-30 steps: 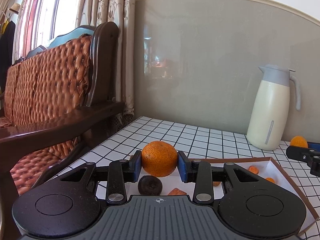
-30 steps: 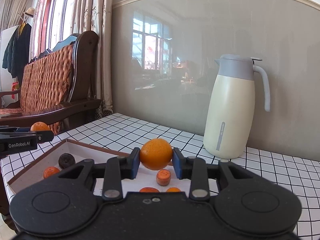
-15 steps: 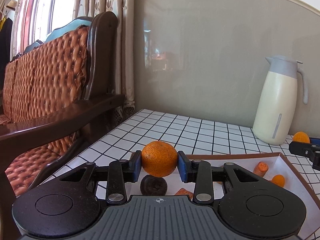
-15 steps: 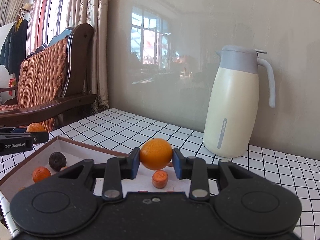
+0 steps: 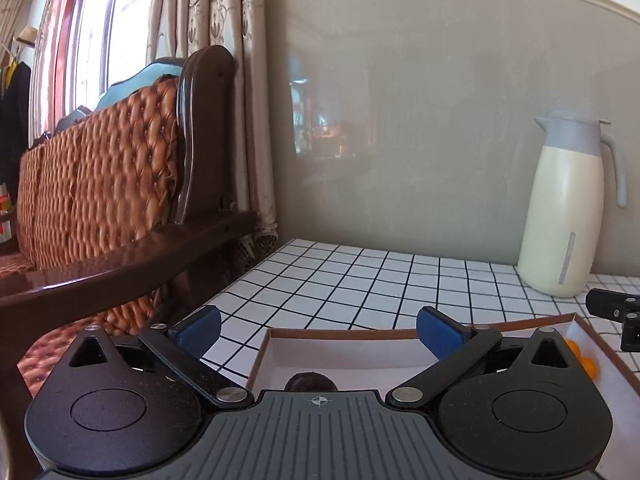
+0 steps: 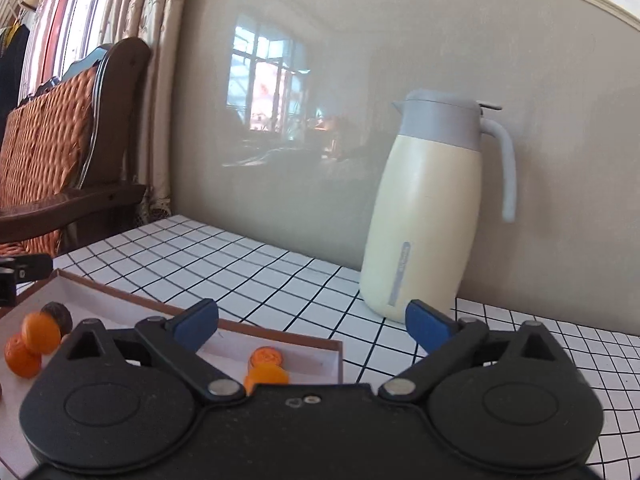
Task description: Organize fruits
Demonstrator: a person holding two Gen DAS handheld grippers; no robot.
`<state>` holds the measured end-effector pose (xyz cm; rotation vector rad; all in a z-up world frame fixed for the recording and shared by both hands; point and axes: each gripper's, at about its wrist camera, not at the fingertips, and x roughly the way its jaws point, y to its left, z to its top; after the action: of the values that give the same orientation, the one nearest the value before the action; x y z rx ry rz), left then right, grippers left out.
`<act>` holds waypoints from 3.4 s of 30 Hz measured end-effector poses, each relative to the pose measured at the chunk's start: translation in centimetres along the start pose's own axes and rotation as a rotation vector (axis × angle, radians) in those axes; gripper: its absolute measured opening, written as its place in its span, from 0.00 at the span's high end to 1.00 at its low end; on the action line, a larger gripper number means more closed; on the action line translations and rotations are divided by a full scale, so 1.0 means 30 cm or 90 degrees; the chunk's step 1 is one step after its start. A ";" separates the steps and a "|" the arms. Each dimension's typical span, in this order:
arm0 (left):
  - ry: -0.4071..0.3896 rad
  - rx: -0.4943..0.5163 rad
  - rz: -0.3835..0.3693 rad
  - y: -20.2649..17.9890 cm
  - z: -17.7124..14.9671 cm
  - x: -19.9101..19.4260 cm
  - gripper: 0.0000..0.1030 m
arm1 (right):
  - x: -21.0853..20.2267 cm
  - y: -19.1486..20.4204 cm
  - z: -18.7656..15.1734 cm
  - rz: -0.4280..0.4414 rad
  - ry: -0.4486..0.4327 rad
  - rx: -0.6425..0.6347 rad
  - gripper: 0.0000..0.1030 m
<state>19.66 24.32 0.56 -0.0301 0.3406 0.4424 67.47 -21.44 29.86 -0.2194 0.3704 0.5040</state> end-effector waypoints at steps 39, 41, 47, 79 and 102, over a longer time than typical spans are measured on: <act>0.009 -0.020 -0.029 -0.016 -0.006 -0.134 0.00 | -0.153 0.020 0.018 0.031 -0.008 -0.013 0.06; -0.002 -0.020 -0.027 -0.021 -0.006 -0.179 0.00 | -0.187 0.015 0.022 0.033 -0.015 -0.010 0.06; 0.006 -0.021 -0.035 -0.035 -0.035 -0.305 0.00 | -0.318 0.005 0.014 0.041 -0.021 -0.013 0.06; -0.071 0.011 -0.090 -0.064 -0.206 -0.967 0.00 | -0.886 0.012 -0.135 0.040 -0.041 -0.030 0.06; -0.098 -0.026 -0.091 -0.034 -0.359 -1.032 0.00 | -0.952 0.050 -0.286 0.038 -0.069 -0.058 0.06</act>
<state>-9.56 9.46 0.57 -0.0602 0.1765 0.3075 41.05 -34.93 33.22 -0.2691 0.2483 0.5892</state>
